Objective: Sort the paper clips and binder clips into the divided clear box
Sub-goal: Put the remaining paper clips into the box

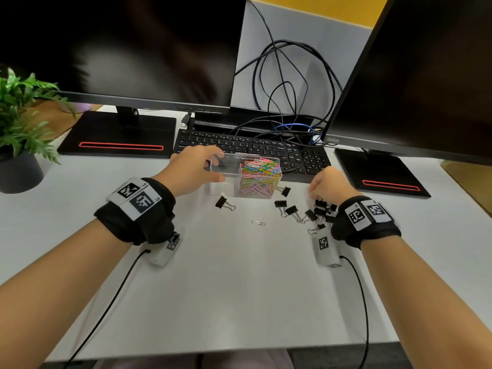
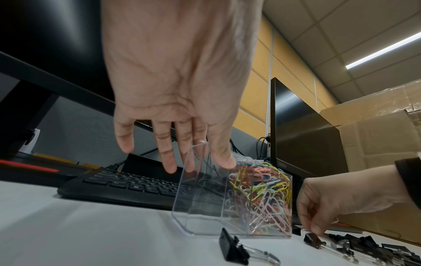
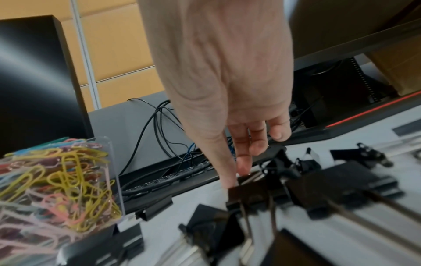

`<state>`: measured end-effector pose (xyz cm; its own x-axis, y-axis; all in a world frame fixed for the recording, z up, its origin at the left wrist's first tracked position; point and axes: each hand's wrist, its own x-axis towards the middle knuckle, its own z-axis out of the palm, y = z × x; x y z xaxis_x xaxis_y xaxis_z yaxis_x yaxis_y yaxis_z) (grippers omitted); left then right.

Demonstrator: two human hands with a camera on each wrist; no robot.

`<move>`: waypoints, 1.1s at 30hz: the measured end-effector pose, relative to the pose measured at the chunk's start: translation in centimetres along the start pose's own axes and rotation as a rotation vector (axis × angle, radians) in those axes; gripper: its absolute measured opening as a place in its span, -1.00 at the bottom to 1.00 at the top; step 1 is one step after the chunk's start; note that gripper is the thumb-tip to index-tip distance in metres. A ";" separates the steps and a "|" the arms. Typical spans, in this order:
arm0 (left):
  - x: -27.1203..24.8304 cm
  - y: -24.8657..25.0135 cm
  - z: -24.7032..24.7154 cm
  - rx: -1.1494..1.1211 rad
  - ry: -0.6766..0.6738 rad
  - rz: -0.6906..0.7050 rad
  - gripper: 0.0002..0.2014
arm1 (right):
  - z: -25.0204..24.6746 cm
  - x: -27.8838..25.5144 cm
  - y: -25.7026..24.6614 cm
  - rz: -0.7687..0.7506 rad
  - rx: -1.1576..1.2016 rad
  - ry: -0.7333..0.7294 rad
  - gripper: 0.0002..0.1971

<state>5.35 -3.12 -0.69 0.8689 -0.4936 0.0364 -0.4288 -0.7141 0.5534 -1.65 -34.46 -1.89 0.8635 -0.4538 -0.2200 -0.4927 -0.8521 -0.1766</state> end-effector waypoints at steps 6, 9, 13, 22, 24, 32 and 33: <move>0.0 0.0 0.0 0.001 -0.002 0.000 -0.49 | -0.2 -1.2 -1.6 -0.016 -0.051 -0.047 -0.72; 0.0 0.0 0.0 0.002 -0.006 0.000 -0.49 | -1.1 -3.1 -3.0 -0.099 0.000 -0.094 -0.79; 0.1 -0.1 0.0 0.001 -0.013 0.004 -0.49 | -1.0 -7.0 -4.7 -0.328 0.154 -0.149 -0.86; 0.0 0.1 -0.1 0.002 -0.008 0.009 -0.48 | 2.5 -8.5 -7.3 -0.457 0.282 -0.258 -0.81; 0.0 0.1 -0.1 0.003 -0.008 0.006 -0.48 | 2.6 -8.6 -7.8 -0.459 0.247 -0.253 -0.82; -0.1 0.1 -0.1 -0.008 -0.008 0.017 -0.48 | 3.0 -9.0 -9.0 -0.458 0.081 -0.210 -0.93; -0.1 0.2 -0.1 -0.005 -0.009 0.017 -0.48 | 3.1 -9.0 -9.0 -0.460 0.064 -0.219 -0.93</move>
<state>5.20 -3.12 -0.52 0.8592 -0.5102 0.0378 -0.4421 -0.7034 0.5566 -5.27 -21.90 -1.29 0.9532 0.0356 -0.3002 -0.0783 -0.9300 -0.3590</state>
